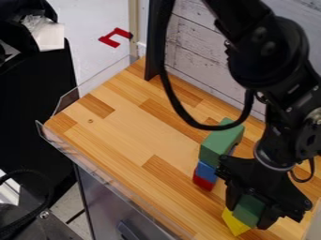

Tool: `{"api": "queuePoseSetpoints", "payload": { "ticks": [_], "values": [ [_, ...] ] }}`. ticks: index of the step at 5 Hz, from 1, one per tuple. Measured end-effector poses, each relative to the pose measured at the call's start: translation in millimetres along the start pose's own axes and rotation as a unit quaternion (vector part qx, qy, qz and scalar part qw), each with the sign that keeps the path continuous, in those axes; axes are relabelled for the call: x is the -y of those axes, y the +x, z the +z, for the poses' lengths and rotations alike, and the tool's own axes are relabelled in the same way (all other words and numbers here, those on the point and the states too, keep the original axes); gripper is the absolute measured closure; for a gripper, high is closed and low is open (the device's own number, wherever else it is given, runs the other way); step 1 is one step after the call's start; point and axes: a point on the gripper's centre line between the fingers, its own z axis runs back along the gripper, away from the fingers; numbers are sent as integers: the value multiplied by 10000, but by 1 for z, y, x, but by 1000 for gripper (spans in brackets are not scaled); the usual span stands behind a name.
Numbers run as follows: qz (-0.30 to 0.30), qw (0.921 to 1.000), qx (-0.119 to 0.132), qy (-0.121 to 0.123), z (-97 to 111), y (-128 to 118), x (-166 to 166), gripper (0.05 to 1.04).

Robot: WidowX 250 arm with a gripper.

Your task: Move green cube on top of rectangle

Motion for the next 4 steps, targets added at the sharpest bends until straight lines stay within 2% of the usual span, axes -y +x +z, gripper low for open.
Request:
{"api": "queuePoseSetpoints", "payload": {
  "ticks": [1,2,3,4],
  "values": [
    [35,10000,-12,50,5,-3,-4,511],
    [32,9993,350,134,42,4,-10,511],
    [44,9953,940,226,89,17,-18,511],
    [189,9938,1075,221,108,24,-31,511]
  ]
}}
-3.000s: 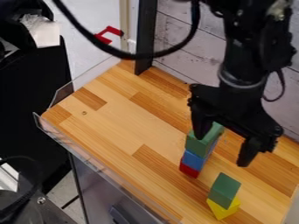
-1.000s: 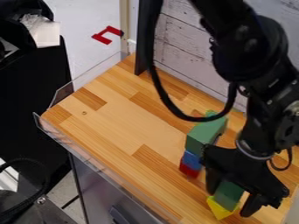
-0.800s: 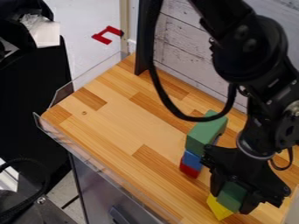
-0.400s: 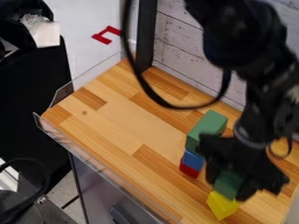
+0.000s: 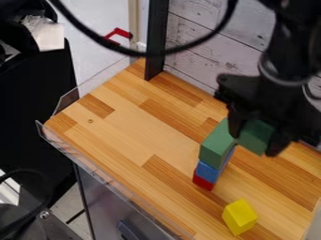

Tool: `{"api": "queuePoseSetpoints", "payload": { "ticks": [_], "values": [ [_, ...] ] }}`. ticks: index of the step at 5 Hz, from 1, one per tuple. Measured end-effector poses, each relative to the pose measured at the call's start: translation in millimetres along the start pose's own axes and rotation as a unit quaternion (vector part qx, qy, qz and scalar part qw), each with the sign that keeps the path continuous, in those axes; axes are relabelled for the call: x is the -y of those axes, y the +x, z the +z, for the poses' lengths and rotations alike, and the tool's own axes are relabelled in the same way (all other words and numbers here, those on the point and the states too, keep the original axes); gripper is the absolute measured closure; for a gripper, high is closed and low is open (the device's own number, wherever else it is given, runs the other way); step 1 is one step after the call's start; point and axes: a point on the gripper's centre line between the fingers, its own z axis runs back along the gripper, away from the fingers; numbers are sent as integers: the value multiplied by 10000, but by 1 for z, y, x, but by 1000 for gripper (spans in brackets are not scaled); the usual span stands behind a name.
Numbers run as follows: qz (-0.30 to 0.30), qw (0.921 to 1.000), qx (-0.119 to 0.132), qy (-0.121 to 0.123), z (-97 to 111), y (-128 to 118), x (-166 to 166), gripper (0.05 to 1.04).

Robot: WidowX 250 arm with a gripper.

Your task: Move green cube on top of rectangle

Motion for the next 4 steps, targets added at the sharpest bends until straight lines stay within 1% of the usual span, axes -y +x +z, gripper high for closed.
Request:
{"api": "queuePoseSetpoints", "payload": {
  "ticks": [1,3,4],
  "values": [
    [61,10000,-37,1,-1,7,-12,511],
    [-4,9994,-331,-31,-15,11,-20,511],
    [3,9989,-460,-110,-21,11,-23,511]
  ]
}}
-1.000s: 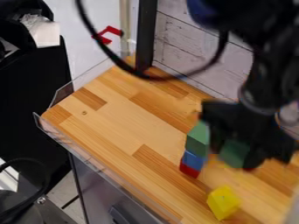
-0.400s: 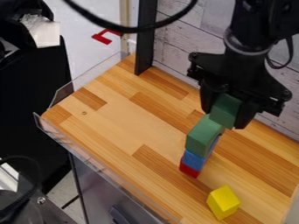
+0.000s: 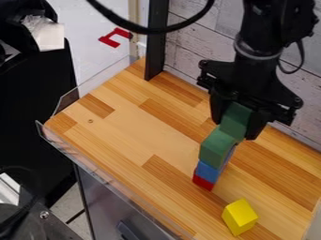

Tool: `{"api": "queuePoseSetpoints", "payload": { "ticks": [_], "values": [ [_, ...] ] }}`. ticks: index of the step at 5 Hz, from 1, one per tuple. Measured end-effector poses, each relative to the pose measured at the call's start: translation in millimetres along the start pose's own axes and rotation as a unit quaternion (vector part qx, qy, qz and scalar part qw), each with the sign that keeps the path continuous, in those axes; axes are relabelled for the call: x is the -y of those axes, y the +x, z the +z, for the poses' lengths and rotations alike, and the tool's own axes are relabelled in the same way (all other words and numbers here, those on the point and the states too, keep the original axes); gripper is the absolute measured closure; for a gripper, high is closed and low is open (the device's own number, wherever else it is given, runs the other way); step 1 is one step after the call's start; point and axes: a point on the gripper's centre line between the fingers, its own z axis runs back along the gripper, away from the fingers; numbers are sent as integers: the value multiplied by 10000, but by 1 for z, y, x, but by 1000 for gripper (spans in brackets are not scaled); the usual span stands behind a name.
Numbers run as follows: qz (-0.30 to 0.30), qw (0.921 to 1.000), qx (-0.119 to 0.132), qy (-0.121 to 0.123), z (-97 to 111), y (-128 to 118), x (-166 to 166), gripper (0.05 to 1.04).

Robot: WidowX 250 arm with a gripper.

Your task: Move green cube on top of rectangle

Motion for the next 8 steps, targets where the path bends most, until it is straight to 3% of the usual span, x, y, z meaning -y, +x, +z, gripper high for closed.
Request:
{"api": "queuePoseSetpoints", "payload": {
  "ticks": [4,8],
  "values": [
    [148,9995,-255,-99,-16,13,-30,511],
    [-26,9992,-320,-230,-18,4,-13,511]
  ]
}}
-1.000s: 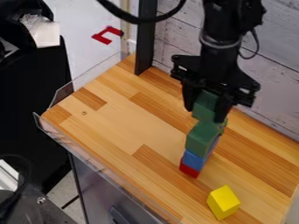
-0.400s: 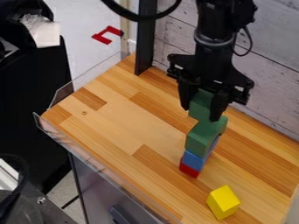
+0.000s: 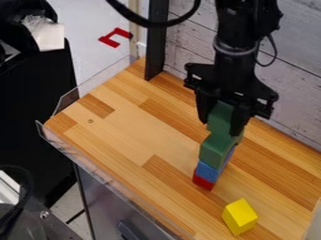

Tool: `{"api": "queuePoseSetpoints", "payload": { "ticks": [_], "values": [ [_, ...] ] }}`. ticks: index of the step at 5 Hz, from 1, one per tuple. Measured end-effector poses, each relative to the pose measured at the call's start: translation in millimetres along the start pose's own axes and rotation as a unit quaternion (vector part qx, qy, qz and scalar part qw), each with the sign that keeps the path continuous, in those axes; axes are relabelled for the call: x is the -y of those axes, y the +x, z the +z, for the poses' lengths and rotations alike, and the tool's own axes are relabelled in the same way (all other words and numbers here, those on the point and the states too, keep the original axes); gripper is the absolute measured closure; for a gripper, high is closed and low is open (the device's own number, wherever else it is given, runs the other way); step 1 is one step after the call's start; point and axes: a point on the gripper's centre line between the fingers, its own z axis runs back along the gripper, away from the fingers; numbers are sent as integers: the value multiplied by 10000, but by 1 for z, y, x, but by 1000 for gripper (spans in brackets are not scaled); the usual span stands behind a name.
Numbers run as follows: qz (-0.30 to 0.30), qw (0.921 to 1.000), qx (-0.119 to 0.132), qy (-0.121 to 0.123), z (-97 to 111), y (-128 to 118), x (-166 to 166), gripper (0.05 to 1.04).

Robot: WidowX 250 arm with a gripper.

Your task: Move green cube on top of rectangle

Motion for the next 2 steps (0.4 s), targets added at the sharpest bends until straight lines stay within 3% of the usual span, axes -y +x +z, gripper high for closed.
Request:
{"api": "queuePoseSetpoints", "payload": {
  "ticks": [2],
  "values": [
    [-18,9997,-223,48,-14,-6,5,511]
  ]
}}
